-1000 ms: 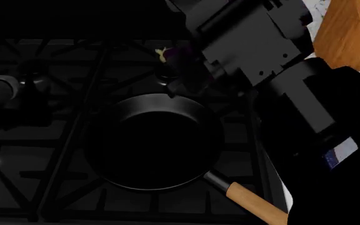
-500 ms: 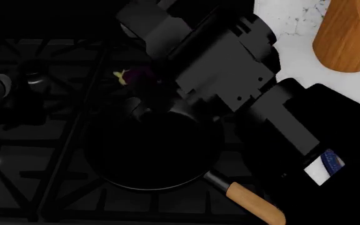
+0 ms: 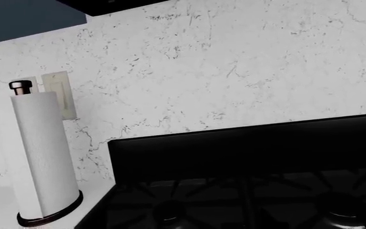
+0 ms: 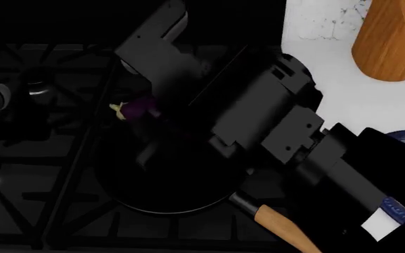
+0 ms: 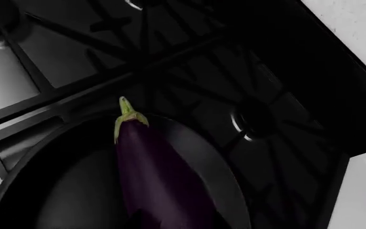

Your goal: Pick the eggplant from the plate and place it in the pan.

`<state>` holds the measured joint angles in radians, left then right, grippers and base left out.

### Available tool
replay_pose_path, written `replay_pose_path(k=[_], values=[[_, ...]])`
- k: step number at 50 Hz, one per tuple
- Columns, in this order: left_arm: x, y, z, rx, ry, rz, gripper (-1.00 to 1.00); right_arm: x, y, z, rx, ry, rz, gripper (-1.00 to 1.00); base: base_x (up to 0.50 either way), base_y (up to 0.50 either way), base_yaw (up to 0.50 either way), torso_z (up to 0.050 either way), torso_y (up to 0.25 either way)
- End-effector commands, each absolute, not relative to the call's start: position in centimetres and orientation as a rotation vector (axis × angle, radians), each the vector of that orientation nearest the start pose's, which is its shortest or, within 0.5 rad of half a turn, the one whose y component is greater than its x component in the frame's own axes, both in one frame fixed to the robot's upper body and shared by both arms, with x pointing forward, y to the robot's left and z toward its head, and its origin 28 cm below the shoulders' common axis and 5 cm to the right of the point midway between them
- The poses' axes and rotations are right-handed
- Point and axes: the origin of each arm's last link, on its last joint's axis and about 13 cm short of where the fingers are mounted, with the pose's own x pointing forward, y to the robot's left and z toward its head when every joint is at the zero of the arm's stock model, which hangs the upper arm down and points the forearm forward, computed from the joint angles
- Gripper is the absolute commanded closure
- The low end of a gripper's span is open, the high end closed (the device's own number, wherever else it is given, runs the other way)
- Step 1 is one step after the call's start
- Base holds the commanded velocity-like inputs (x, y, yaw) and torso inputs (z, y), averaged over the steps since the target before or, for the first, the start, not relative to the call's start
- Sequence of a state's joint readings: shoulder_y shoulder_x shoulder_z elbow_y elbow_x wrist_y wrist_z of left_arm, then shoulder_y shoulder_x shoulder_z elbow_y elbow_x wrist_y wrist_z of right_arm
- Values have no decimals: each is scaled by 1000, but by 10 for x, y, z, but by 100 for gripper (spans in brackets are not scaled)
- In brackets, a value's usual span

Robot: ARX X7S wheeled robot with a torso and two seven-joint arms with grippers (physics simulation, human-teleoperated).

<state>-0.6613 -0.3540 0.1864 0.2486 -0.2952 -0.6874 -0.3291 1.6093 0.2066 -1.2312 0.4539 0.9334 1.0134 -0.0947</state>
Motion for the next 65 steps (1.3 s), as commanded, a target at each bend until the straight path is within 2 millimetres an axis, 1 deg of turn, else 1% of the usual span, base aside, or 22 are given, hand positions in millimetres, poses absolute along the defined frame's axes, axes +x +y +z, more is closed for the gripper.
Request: replay_pose_path(k=[1,15,36,43,65], values=[[305,244,192,162,-178,151,-100,362,-41,273,-642,445,628,100,0,0,0,0,0],[305,244,192,161,-178,152,-100,366,-41,261,-623,468,640,100,0,0,0,0,0],[305,245,191,157,-176,154,-100,382,-39,255,-600,509,641,100,0,0,0,0,0],[304,246,192,155,-176,155,-100,380,-37,251,-605,525,656,100,0,0,0,0,0],[304,246,192,156,-178,160,-100,385,-35,241,-599,566,668,100,0,0,0,0,0]])
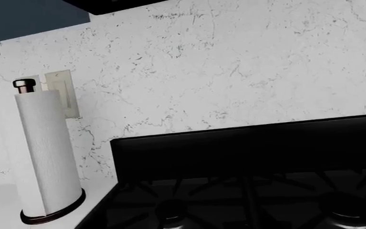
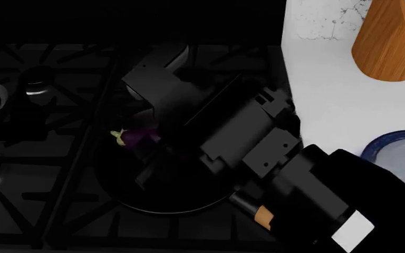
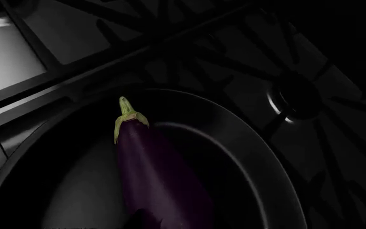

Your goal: Pick the eggplant from the plate and place it in the pan.

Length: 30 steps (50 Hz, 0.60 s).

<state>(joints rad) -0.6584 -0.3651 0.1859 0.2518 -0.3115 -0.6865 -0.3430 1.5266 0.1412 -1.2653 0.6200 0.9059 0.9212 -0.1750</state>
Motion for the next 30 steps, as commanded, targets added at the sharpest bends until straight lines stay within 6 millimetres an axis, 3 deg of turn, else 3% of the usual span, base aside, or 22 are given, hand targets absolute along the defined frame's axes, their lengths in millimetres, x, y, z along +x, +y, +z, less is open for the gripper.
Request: replay_pose_path(k=[1,21,22,30], values=[[304,246,192,156,-178,160,-100,385,-35,241,-599,569,672,100,0,0,0,0,0],[304,246,192,159,-177,159,-100,386,-35,237,-590,565,670,100,0,0,0,0,0],[304,246,192,158,-177,159,-100,386,-35,238,-593,563,667,-100,0,0,0,0,0],[303,246,192,155,-178,158,-100,386,-36,240,-582,553,663,-100,0,0,0,0,0]])
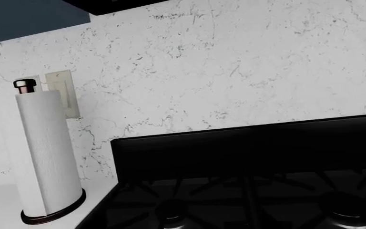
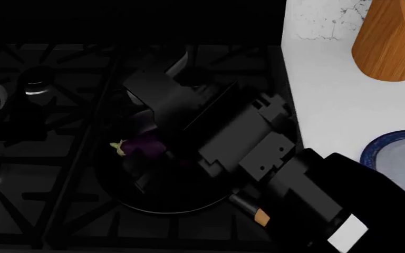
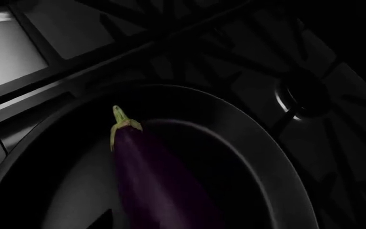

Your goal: Pick the eggplant from the plate and place it in the pan.

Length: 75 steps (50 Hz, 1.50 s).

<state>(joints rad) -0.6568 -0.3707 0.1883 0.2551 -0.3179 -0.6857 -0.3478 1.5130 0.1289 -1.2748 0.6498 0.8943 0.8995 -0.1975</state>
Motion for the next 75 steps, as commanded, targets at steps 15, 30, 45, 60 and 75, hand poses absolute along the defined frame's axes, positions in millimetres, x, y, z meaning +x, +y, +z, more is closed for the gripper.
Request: replay_pose_path(k=[15,30,45,60,75], values=[[303,247,192,152,-177,160,-100,381,-37,253,-577,515,652,-100,0,0,0,0,0],[303,249,194,145,-182,166,-100,373,-46,277,-538,445,615,-100,0,0,0,0,0],[301,250,195,139,-186,169,-100,353,-63,304,-463,332,542,-100,0,0,0,0,0],[298,250,197,135,-195,167,-100,323,-87,320,-398,230,458,-100,0,0,0,0,0],[295,251,202,105,-226,156,-100,283,-110,328,-357,93,308,-100,0,0,0,0,0]])
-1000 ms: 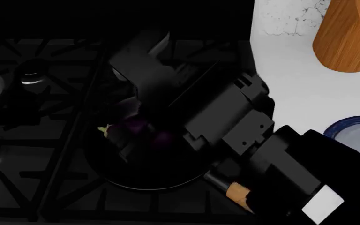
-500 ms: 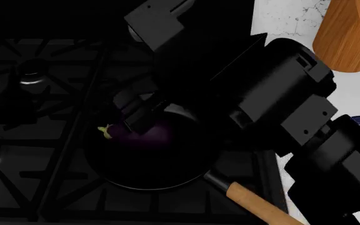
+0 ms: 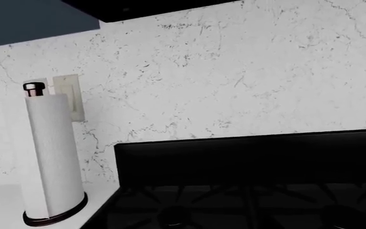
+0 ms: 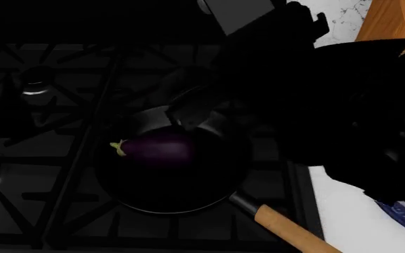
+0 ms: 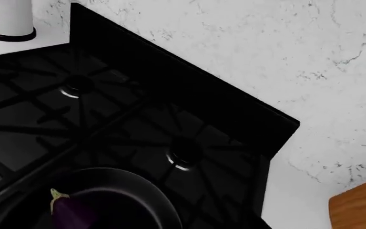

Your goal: Pick the eggplant from the plate and place it in the pan.

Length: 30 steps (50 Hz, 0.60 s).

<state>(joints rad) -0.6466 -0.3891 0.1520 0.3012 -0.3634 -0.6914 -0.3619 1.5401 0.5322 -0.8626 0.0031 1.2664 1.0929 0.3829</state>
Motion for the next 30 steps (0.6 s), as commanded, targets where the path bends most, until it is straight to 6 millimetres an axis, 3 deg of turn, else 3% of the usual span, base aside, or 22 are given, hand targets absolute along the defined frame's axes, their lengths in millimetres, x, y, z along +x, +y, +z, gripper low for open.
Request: replay_pose_path(k=[1,8,30], values=[[295,251,202,104,-228,155,-100,282,-110,328,-354,91,308,-100,0,0,0,0,0],[291,251,205,77,-258,132,-100,261,-122,327,-298,-23,239,-100,0,0,0,0,0],[283,250,212,32,-298,103,-100,208,-144,316,-202,-142,123,-100,0,0,0,0,0]])
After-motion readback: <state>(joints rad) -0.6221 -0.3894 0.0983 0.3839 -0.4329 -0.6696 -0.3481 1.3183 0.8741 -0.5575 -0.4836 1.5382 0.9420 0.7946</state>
